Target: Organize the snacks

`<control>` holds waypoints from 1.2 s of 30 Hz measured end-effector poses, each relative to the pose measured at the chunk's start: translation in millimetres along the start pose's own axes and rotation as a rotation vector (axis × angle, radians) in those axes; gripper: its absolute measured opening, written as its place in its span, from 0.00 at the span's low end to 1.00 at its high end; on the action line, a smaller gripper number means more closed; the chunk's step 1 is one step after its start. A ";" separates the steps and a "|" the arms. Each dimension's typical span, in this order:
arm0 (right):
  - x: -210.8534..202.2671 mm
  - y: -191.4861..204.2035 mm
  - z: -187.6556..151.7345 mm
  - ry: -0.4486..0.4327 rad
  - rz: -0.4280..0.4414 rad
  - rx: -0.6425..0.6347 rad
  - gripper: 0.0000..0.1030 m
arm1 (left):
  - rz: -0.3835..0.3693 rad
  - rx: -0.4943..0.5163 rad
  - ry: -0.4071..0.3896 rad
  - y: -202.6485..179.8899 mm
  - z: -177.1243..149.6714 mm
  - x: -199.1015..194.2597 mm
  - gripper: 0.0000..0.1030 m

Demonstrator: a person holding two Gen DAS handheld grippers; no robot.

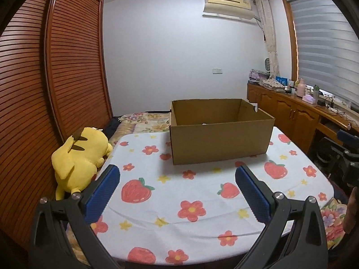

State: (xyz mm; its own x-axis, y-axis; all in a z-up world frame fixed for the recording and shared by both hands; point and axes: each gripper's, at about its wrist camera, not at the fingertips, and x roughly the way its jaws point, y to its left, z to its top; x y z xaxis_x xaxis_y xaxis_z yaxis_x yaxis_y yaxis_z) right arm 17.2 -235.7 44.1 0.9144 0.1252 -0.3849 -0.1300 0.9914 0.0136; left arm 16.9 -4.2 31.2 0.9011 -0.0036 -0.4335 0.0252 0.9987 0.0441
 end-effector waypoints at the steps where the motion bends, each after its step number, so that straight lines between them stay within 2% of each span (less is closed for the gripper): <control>1: 0.5 0.0 -1.2 0.002 0.000 0.001 1.00 | 0.004 0.002 0.001 0.7 -1.0 0.6 1.00; 36: 2.1 -1.9 -4.4 0.009 -0.002 0.009 1.00 | 0.010 0.002 0.001 0.5 -5.2 0.5 1.00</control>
State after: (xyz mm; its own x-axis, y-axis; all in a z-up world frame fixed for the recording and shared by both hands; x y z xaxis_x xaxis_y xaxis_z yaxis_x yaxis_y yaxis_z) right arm 17.7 -237.5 39.2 0.9113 0.1233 -0.3929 -0.1250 0.9919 0.0213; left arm 15.1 -3.4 26.4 0.9009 0.0062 -0.4340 0.0174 0.9986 0.0503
